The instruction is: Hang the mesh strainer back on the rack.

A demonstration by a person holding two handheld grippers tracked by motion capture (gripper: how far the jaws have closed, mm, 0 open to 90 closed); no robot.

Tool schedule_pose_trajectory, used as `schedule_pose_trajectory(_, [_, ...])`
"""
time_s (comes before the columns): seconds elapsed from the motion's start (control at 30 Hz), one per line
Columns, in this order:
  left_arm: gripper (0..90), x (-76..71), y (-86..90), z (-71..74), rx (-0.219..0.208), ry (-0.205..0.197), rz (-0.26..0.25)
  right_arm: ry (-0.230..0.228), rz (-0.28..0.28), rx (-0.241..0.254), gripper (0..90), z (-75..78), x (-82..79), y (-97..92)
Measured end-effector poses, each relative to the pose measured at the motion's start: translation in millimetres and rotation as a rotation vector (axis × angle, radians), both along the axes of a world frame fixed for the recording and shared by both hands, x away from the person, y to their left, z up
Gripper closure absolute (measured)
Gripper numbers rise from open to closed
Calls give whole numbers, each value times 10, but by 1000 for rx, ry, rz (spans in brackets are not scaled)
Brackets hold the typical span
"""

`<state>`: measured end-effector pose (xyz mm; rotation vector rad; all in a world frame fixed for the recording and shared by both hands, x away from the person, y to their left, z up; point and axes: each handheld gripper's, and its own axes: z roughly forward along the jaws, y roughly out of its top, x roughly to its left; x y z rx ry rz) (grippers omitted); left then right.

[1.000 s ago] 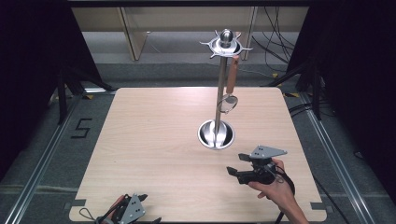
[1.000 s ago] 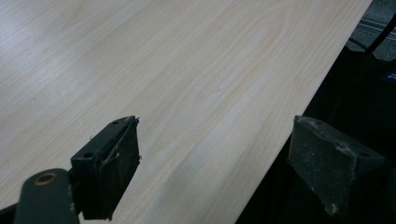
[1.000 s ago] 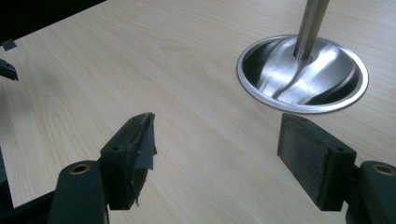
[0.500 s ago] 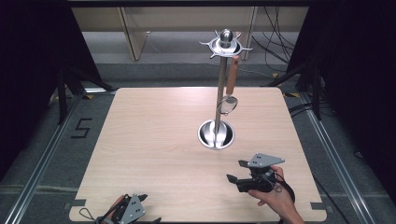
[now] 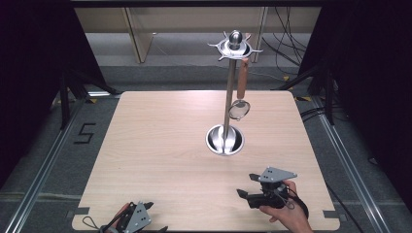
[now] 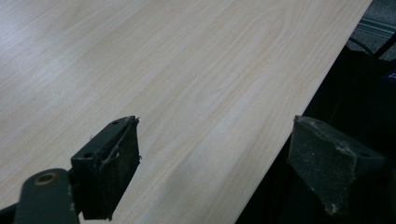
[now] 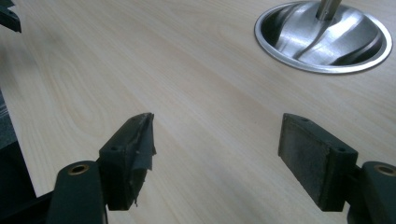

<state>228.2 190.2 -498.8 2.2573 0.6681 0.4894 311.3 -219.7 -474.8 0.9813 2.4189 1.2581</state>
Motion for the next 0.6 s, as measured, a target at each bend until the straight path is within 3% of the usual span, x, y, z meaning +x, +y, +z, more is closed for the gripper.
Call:
schedule_pose_trajectory(0.13, [156,1,0,0,1,0,-1,5,-6,2,278,-17,-35,-12])
schedule_pose_trajectory(0.17, [156,1,-2,-1,-3,-1,-1,25,-10,8,278,-17,-50,-6])
schedule_pose_trajectory(0.33, [157,0,-6,-3,-6,1,0,14,18,8,278,-36,-33,-18])
schedule_pose_trajectory(0.47, [157,1,-1,0,1,1,-1,21,-6,2,278,-38,-41,-27])
schedule_pose_trajectory(0.57, [156,2,-7,-4,-4,1,-2,5,-5,-3,278,-39,-32,-37])
schedule_pose_trajectory(0.6, [156,-1,-19,-18,-30,3,5,19,-12,3,278,-37,-43,-30])
